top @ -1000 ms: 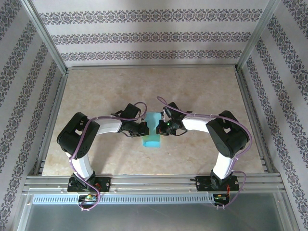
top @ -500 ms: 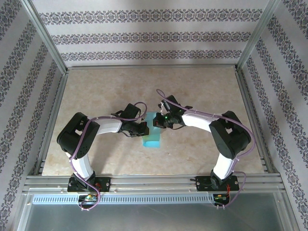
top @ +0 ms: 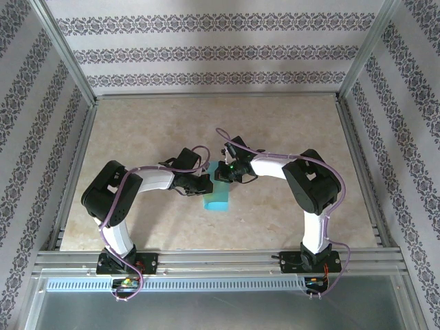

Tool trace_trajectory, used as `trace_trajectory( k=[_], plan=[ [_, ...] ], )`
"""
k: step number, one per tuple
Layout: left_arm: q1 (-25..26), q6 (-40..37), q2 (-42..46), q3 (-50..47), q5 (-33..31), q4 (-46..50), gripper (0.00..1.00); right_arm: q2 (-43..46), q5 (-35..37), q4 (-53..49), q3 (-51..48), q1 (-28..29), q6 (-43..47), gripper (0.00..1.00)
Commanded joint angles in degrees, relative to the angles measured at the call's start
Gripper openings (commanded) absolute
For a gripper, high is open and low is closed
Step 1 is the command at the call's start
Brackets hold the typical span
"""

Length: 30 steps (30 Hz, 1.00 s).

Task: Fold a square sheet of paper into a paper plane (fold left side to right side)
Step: Hold the square sheet of paper at the center of the table, then first fold the square sheet of paper in half at the center of the table.

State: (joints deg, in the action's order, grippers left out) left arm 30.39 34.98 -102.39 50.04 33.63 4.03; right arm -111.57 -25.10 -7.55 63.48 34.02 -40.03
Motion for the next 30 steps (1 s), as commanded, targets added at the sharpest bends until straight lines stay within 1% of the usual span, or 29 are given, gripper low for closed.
trace_trajectory(
  k=[1,10,24,30],
  plan=[
    [1.0,0.6,-0.4,-1.6,-2.4,3.7,0.06,-1.9,1.5,-2.5,0.8,0.2,1.9,0.0],
    [1.7,2.9,2.6,-7.0,-0.8,2.8,0.06,-3.4,2.3,-4.5,0.7,-1.1,4.2,0.0],
    [2.8,9.0,10.4,-18.7,3.3,0.0,0.06,-5.4,1.1,-4.3,2.0,-1.9,6.2,0.0],
    [3.2,9.4,15.0,-22.0,3.4,2.7,0.06,-5.8,0.5,-4.5,2.7,-2.1,6.7,0.0]
  ],
)
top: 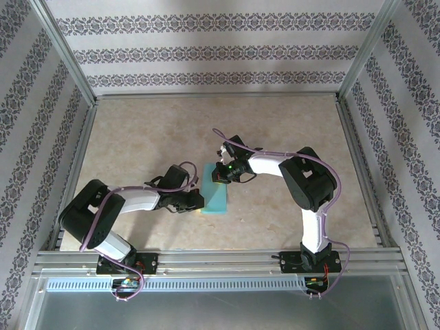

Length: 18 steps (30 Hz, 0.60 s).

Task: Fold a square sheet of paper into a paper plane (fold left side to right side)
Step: First fold the square sheet of paper in half at the center of the table.

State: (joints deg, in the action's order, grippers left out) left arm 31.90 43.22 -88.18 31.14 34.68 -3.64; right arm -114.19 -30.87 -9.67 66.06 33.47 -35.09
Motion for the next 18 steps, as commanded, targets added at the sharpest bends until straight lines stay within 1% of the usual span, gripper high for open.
trace_trajectory(
  k=[1,8,13,16,18],
  plan=[
    [1.8,0.9,1.6,-3.3,2.4,11.3,0.06,-3.3,6.2,-2.5,0.3,-1.6,1.9,0.0],
    [2.0,-0.9,6.0,-3.8,2.9,15.7,0.06,-3.3,5.6,-2.2,0.6,-1.4,2.5,0.0],
    [0.6,-2.5,9.8,2.9,2.2,18.8,0.06,-2.7,5.6,-2.1,0.3,-1.2,2.7,0.0],
    [-0.9,-2.7,9.7,7.3,1.7,16.7,0.06,-2.4,5.7,-2.3,0.3,-1.2,2.8,0.0],
    [-1.4,-2.5,7.9,9.4,1.3,14.0,0.06,-2.3,5.7,-2.2,0.2,-1.1,3.0,0.0]
  ],
)
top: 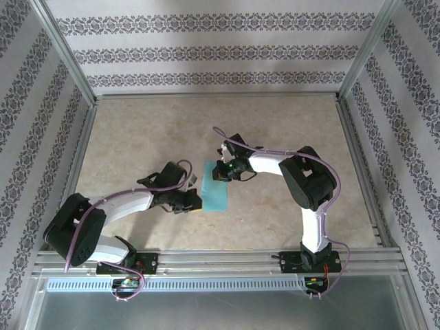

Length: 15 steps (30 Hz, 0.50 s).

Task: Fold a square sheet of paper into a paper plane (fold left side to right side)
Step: First fold the square sheet of paper in half at the center of the table, then hold the square sheet of paper at the center of the table.

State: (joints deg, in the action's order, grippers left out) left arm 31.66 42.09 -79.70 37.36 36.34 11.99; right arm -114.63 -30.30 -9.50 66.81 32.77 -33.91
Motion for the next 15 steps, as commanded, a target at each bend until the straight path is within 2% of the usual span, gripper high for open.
trace_trajectory(
  k=[1,10,15],
  plan=[
    [-1.4,-1.5,-2.2,4.5,-0.3,-2.8,0.06,-1.8,5.2,-2.5,-0.5,-0.5,1.9,0.0],
    [-1.3,-9.2,-18.7,13.6,-1.9,-1.1,0.05,-1.2,5.1,-2.7,-0.8,-0.2,2.2,0.0],
    [-1.3,-8.6,-22.1,13.8,-1.8,-3.2,0.05,-0.8,4.9,-2.6,-0.7,0.1,2.2,0.0]
  ],
)
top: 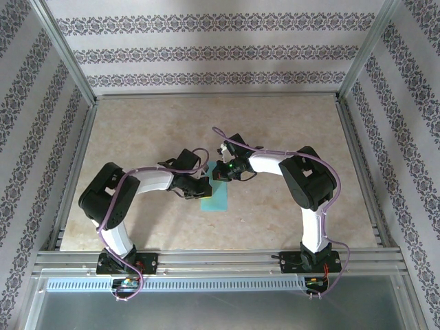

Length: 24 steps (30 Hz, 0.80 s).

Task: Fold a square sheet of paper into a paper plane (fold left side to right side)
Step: Hold the square sheet of paper at the center of the table.

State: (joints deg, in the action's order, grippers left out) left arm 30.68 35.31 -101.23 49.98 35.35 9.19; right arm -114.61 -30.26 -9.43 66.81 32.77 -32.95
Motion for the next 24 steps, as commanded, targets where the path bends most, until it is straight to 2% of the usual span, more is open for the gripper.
trace_trajectory(
  k=[1,2,10,13,15,21,24],
  plan=[
    [-0.3,-1.7,-0.7,0.9,-0.9,-0.5,0.05,-0.6,4.7,-2.7,-0.6,0.1,1.1,0.0],
    [-0.2,-1.4,-1.0,0.5,-1.0,-0.7,0.05,-0.3,4.5,-2.7,-0.5,0.0,1.1,0.01],
    [1.1,2.3,-1.5,-4.1,-2.2,-2.9,0.05,9.2,5.8,-4.3,-1.7,-1.6,0.4,0.3],
    [1.7,3.8,-0.9,-5.0,-2.8,-3.7,0.05,14.8,6.3,-5.2,-5.0,-1.8,-0.1,0.34],
    [2.0,4.9,-0.5,-5.3,-3.1,-4.2,0.05,17.9,5.3,-5.5,-8.0,-1.7,-1.1,0.32],
    [3.0,10.6,-0.2,-6.3,-2.7,-8.7,0.05,24.5,0.9,-1.2,-18.7,2.3,-7.3,0.09],
    [3.8,12.4,-0.7,-6.4,-3.2,-10.0,0.05,25.2,0.5,2.1,-22.3,5.2,-10.5,0.02]
  ],
)
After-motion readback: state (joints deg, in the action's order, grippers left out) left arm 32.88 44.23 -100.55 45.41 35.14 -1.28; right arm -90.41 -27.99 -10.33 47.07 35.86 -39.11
